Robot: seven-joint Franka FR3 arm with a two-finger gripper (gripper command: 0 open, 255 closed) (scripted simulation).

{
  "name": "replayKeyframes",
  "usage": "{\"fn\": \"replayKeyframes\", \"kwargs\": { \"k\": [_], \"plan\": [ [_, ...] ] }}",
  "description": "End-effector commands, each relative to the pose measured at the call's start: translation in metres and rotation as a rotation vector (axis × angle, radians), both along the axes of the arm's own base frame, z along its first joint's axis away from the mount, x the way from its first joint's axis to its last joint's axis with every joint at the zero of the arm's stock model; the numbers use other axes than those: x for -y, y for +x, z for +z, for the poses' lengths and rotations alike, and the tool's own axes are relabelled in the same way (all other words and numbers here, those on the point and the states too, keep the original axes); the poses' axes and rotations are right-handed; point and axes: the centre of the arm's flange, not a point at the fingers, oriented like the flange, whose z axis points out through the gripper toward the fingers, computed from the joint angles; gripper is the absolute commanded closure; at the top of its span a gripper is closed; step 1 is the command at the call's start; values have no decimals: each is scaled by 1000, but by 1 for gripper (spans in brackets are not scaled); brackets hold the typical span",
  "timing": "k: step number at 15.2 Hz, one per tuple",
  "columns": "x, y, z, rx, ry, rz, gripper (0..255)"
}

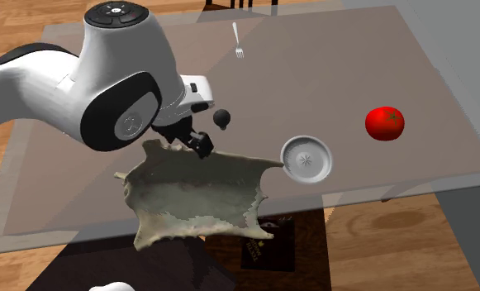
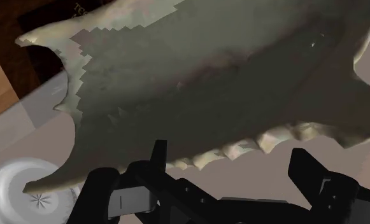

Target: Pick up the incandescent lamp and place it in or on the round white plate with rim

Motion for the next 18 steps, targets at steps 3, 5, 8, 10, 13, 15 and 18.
{"fn": "replayKeyframes", "kwargs": {
  "k": [3, 5, 8, 10, 13, 15, 18],
  "plan": [
    [-13, 39, -30, 35, -5, 6, 0],
    [-19, 58, -44, 52, -8, 8, 0],
    [-28, 87, -65, 77, -13, 12, 0],
    [-34, 106, -78, 93, -16, 15, 0],
    [-44, 136, -98, 118, -20, 19, 0],
    [-50, 156, -110, 135, -23, 22, 0],
    [-50, 160, -123, 137, -24, 22, 0]
  ]
}}
